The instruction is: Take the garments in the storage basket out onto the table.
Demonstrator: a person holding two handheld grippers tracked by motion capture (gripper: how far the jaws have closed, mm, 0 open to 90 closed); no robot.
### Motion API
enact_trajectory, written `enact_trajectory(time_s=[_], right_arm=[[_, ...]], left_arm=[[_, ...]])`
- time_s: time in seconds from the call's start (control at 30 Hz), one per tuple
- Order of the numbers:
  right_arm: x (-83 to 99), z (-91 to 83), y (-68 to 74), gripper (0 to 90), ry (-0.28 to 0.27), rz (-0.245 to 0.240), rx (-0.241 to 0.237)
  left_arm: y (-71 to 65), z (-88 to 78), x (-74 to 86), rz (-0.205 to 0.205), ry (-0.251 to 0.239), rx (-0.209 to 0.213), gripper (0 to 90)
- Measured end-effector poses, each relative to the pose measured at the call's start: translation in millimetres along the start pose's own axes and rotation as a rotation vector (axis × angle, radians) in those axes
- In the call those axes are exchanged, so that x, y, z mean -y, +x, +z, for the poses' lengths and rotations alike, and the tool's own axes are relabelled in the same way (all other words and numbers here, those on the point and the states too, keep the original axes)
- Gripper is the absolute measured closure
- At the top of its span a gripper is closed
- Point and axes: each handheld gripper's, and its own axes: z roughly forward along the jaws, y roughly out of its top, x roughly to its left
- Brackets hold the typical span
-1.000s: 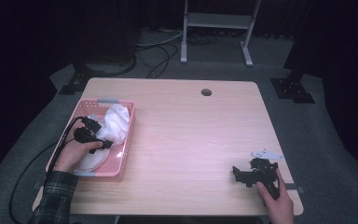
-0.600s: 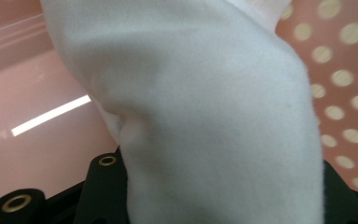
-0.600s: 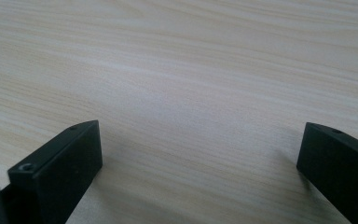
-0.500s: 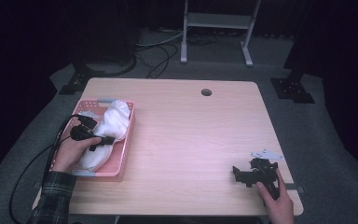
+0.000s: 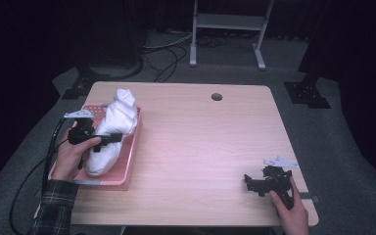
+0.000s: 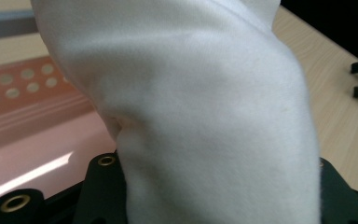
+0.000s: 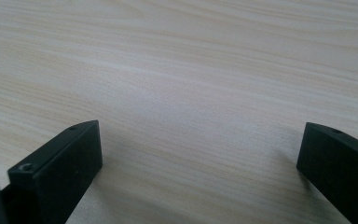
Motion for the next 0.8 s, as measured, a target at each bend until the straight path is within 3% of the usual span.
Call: enact_trajectory(time_s=[0.37, 0.57, 0.8], right_arm=[[0.0, 0.0, 0.0, 0.0, 0.0, 0.0, 0.0], [0.0, 0.0, 0.0, 0.0, 0.0, 0.0, 0.0], [0.0, 0.0, -0.1, 0.0, -0.001, -0.001, 0.0]], left_arm=[[-11.7, -15.8, -12.4, 0.025, -0.172, 0.082, 50.2], [-27.2, -24.8, -25.7, 0.066, -0.238, 0.109, 50.2], [-48.9, -32.0, -42.5, 0.097, -0.276, 0.135, 50.1]])
